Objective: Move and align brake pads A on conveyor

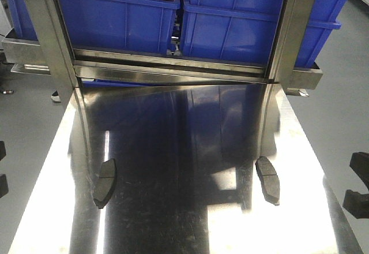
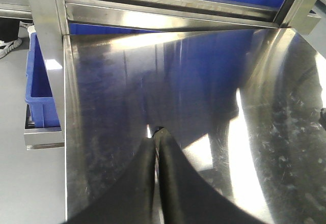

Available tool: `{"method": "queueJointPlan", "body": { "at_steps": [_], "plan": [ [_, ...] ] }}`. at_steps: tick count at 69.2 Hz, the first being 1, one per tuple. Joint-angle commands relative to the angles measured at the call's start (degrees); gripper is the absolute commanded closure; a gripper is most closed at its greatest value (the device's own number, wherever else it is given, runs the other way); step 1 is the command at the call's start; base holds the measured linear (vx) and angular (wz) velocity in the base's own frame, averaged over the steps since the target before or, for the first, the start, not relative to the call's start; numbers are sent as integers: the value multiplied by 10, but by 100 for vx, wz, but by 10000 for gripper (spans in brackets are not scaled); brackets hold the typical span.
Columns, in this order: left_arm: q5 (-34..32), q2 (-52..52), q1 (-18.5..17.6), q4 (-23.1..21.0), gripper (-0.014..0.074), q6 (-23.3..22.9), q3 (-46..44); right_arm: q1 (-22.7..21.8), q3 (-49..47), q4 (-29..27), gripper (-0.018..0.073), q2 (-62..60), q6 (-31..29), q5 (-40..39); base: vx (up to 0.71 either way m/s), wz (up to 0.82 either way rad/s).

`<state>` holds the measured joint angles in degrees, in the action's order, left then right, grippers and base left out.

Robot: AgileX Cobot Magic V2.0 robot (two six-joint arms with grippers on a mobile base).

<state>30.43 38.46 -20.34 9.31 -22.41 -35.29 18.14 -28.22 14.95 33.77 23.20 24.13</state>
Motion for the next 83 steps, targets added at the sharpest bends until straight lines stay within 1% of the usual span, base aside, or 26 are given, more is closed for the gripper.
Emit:
{"method": "queueJointPlan", "body": {
  "at_steps": [1,76,83],
  "plan": [
    [-38,0,-3,3,603,-1,-14,-3,-16,10,569,3,1,-39,0,0],
    [-42,0,-3,2,603,-1,-14,-3,-16,10,569,3,1,-39,0,0],
    [-45,0,-3,2,589,-1,-14,-3,-16,10,569,3,1,-39,0,0]
  ]
}}
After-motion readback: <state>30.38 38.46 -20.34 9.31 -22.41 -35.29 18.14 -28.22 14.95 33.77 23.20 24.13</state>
